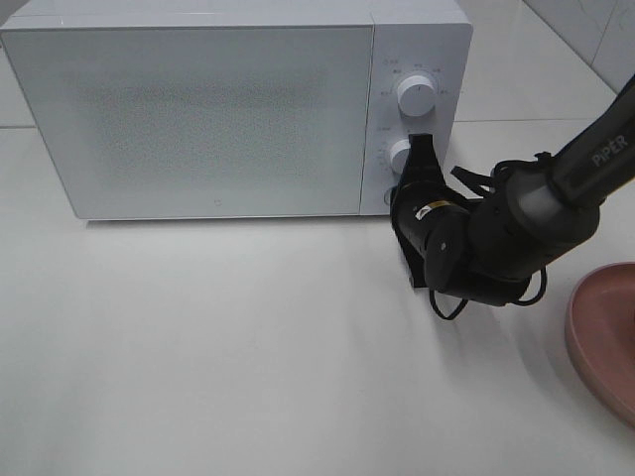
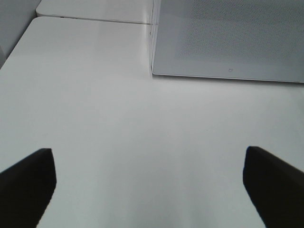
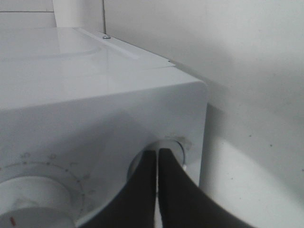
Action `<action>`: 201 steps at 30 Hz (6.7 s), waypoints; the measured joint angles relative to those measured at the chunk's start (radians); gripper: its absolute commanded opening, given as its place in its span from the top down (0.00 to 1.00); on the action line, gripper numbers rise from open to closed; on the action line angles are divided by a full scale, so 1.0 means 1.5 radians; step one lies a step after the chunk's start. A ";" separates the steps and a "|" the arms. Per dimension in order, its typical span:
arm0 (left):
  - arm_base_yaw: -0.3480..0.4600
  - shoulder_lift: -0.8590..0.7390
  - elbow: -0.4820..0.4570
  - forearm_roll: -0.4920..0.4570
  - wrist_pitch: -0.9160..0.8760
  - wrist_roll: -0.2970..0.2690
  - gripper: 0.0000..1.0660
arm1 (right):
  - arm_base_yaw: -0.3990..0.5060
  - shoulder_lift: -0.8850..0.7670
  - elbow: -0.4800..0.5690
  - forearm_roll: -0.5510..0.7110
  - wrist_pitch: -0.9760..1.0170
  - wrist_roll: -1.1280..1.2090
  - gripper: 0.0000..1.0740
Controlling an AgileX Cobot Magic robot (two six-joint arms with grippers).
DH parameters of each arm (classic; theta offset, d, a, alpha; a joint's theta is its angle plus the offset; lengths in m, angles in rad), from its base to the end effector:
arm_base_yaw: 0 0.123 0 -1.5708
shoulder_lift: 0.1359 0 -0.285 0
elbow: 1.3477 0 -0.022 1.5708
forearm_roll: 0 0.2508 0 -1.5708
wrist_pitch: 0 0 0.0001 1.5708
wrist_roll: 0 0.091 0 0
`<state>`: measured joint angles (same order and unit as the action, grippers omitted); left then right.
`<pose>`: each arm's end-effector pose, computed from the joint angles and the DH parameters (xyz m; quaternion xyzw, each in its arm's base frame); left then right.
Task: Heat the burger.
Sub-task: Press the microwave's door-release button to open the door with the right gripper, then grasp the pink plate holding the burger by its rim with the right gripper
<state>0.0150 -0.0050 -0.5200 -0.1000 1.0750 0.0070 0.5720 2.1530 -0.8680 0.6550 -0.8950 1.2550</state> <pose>-0.0087 -0.0081 0.2819 -0.0005 0.8494 -0.0441 0.5259 0.3366 0.1653 0.0795 0.5483 0.6147 0.3933 0.4084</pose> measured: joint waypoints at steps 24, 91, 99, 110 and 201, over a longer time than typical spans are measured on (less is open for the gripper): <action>0.000 0.000 0.000 0.000 0.000 0.000 0.06 | 0.007 0.009 -0.021 0.013 -0.013 -0.029 1.00; 0.000 0.000 0.000 0.000 -0.001 0.000 0.06 | -0.011 -0.177 0.090 -0.065 0.178 -0.197 1.00; 0.000 0.000 0.000 0.000 -0.001 0.000 0.06 | -0.011 -0.245 0.104 -0.111 0.311 -0.323 1.00; 0.000 0.000 0.000 0.000 -0.001 0.000 0.06 | -0.013 -0.312 0.105 -0.143 0.534 -0.575 1.00; 0.000 0.000 0.000 0.000 -0.001 0.000 0.06 | -0.175 -0.459 0.115 -0.564 1.049 -0.721 0.25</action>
<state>0.0150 -0.0050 -0.5200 -0.1000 1.0740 0.0070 0.3090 1.4640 -0.6950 -0.1910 0.6790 0.1740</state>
